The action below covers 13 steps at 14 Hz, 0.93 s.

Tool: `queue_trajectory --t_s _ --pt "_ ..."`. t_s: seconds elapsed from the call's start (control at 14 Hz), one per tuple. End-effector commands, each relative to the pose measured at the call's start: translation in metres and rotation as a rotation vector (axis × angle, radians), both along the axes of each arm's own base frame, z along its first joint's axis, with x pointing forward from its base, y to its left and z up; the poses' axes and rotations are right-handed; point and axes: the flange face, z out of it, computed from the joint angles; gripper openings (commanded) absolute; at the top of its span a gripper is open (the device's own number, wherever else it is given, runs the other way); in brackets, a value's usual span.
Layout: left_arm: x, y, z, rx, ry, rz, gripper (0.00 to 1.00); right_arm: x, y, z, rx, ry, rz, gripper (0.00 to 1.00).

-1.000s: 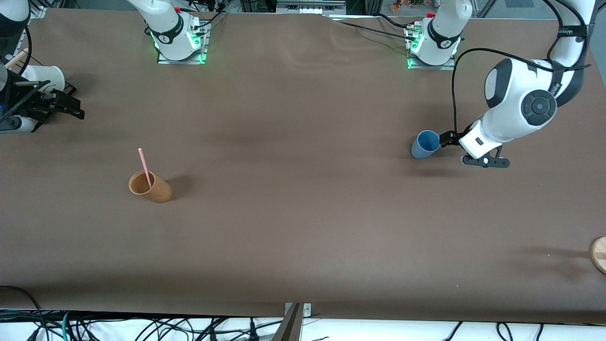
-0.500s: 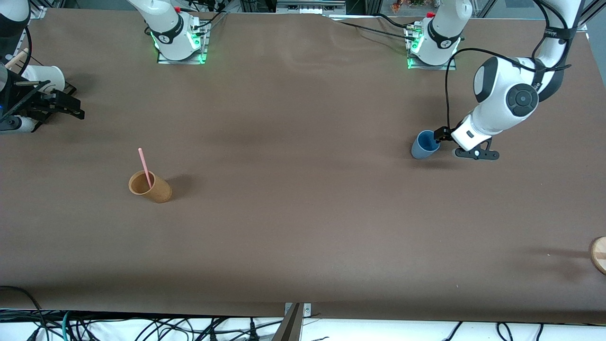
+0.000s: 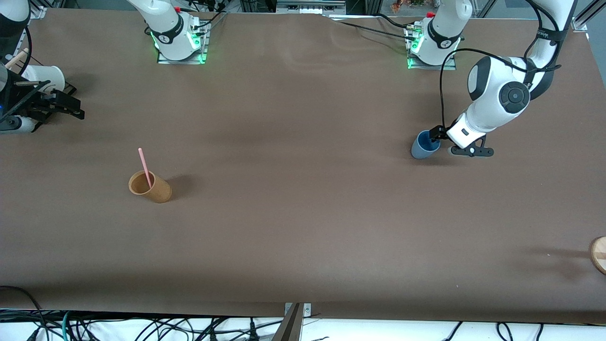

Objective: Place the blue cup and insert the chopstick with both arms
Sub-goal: 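Reach the left gripper down to the light blue cup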

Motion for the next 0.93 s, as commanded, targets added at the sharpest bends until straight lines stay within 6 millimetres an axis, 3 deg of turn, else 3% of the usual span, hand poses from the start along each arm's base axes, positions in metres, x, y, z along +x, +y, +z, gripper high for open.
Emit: queue_trajectory --t_s 0.0,0.5,0.57,0.64,0.71,0.86 --pt "-0.005 -0.009 -0.003 -0.015 -0.019 0.023 1.00 0.001 -0.004 0.005 0.007 0.004 -0.013 1.00" --pt "-0.006 -0.017 -0.019 -0.014 -0.021 0.035 0.91 0.001 -0.002 0.006 0.007 0.003 -0.013 1.00" --pt "-0.006 -0.017 -0.021 -0.013 -0.016 0.035 0.82 0.001 -0.002 0.006 0.007 0.003 -0.016 1.00" --pt "-0.006 -0.017 -0.022 -0.014 -0.016 0.035 0.67 0.001 -0.001 0.006 0.006 0.003 -0.022 1.00" --pt "-0.006 -0.017 -0.022 -0.014 -0.016 0.035 0.44 0.001 -0.003 0.006 0.006 0.003 -0.025 1.00" --pt "-0.006 -0.016 -0.022 -0.013 -0.015 0.038 0.12 0.001 -0.002 0.006 0.006 0.003 -0.024 1.00"
